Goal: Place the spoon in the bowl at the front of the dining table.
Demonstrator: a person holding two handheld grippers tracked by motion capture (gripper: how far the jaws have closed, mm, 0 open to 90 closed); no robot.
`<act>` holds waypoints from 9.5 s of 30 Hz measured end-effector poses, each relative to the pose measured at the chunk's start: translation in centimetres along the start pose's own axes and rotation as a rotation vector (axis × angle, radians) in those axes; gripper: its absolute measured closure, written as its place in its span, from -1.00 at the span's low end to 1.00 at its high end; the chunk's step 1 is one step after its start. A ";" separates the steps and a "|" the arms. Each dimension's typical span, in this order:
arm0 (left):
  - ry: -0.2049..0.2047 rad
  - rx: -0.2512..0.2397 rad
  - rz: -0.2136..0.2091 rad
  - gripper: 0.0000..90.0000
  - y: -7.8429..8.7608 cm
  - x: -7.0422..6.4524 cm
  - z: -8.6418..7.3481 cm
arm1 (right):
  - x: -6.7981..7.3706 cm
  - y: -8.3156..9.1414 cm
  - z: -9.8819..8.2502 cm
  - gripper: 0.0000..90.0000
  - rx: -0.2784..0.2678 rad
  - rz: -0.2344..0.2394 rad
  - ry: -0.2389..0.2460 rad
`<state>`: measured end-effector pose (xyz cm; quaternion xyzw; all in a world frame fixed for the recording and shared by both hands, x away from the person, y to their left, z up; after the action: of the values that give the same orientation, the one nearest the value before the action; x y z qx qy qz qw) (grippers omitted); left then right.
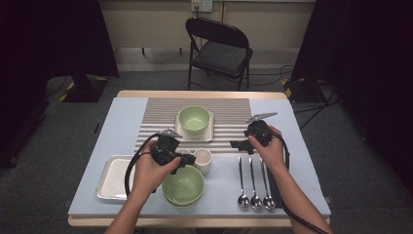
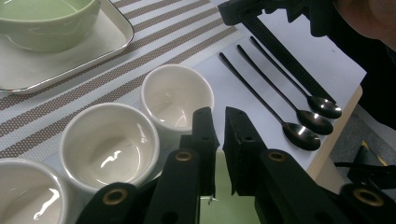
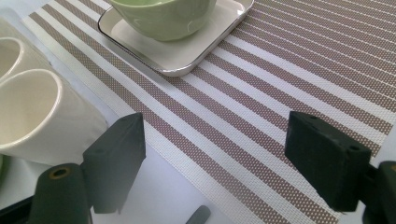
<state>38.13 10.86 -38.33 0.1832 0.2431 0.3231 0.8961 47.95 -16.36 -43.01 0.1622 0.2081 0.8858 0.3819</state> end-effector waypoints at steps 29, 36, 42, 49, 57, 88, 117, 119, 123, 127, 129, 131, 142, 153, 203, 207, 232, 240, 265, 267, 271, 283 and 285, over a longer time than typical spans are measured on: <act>0.005 0.034 -0.030 0.94 -2.4 -2.2 -0.2 | -0.3 0.2 -0.8 -0.56 0.001 0.015 0.007; 0.012 0.025 -0.051 0.95 -2.8 -2.7 -0.1 | -0.2 0.1 -1.1 -0.56 0.002 0.019 0.011; 0.014 0.027 -0.063 0.95 -3.2 -3.1 -0.1 | -0.1 0.0 -1.1 -0.55 0.006 0.023 0.010; 0.007 0.038 -0.066 0.95 -3.7 -3.6 -0.3 | -0.1 0.0 -1.2 -0.55 0.003 0.025 0.018; 0.002 0.049 -0.068 0.96 -4.4 -4.0 -0.7 | -0.1 0.0 -1.4 -0.55 0.006 0.026 0.018; -0.004 0.067 -0.076 0.98 -6.4 -6.3 -1.5 | 0.2 0.0 -1.9 -0.55 0.010 0.035 0.008; -0.045 0.098 -0.092 1.00 -8.3 -8.4 -2.9 | 0.3 0.3 -2.8 -0.55 0.013 0.066 0.026; -0.038 0.097 -0.099 1.00 -8.5 -8.6 -3.0 | 0.3 0.3 -2.9 -0.55 0.012 0.066 0.032; -0.038 0.098 -0.101 1.00 -8.6 -8.6 -3.1 | 0.3 0.4 -3.1 -0.55 0.014 0.070 0.029; -0.030 0.099 -0.105 1.00 -8.8 -8.8 -3.3 | 0.2 0.5 -3.2 -0.55 0.012 0.074 0.033; -0.032 0.104 -0.109 1.00 -9.0 -8.8 -3.5 | 0.2 0.5 -3.2 -0.55 0.011 0.073 0.031; -0.028 0.096 -0.108 1.00 -9.1 -9.0 -3.6 | 0.2 0.5 -3.2 -0.55 0.012 0.076 0.031; -0.035 0.108 -0.108 1.00 -9.9 -9.2 -4.2 | 0.1 0.6 -3.6 -0.56 0.026 0.080 0.038; -0.039 0.100 -0.100 1.00 -10.5 -9.4 -4.8 | -0.1 0.9 -3.8 -0.55 0.024 0.077 0.047; -0.054 0.161 -0.143 1.00 -13.2 -10.9 -7.9 | -0.4 1.4 -5.0 -0.58 0.027 0.082 0.065; -0.058 0.168 -0.140 1.00 -13.2 -10.9 -7.9 | -0.5 1.5 -4.9 -0.54 0.018 0.085 0.072; -0.095 0.216 -0.130 1.00 -13.3 -11.1 -8.3 | -0.3 1.9 -5.2 -0.21 0.023 0.095 0.086; -0.101 0.225 -0.126 1.00 -13.2 -11.1 -8.3 | -0.3 2.0 -5.3 -0.08 0.018 0.107 0.055; -0.118 0.221 -0.108 1.00 -13.0 -11.3 -8.5 | -0.2 2.7 -5.8 0.24 0.060 0.115 0.003; -0.121 0.221 -0.106 1.00 -13.0 -11.4 -8.5 | -0.2 2.7 -5.7 0.28 0.062 0.117 -0.001; -0.122 0.222 -0.103 1.00 -13.0 -11.4 -8.5 | 0.0 2.8 -5.6 0.39 0.068 0.121 -0.008; -0.133 0.231 -0.086 1.00 -13.0 -11.5 -8.4 | 0.1 3.3 -5.2 0.60 0.049 0.128 -0.094; -0.136 0.235 -0.084 1.00 -13.0 -11.5 -8.4 | 0.1 3.3 -5.1 0.63 0.037 0.135 -0.111</act>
<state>32.14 -4.75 -47.83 0.2979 0.2254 0.2417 0.8956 43.57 -19.60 -45.78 0.2317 0.1918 0.8950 0.3293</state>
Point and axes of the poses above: each handheld gripper's, and its own axes: y roughly backward along the jaws, z roughly out of its top, x roughly to its left, the point moved 3 cm from there along -y, roughly forward along the jaws, and after that the axes turned 15 degrees about -x, right-handed, at the moved point
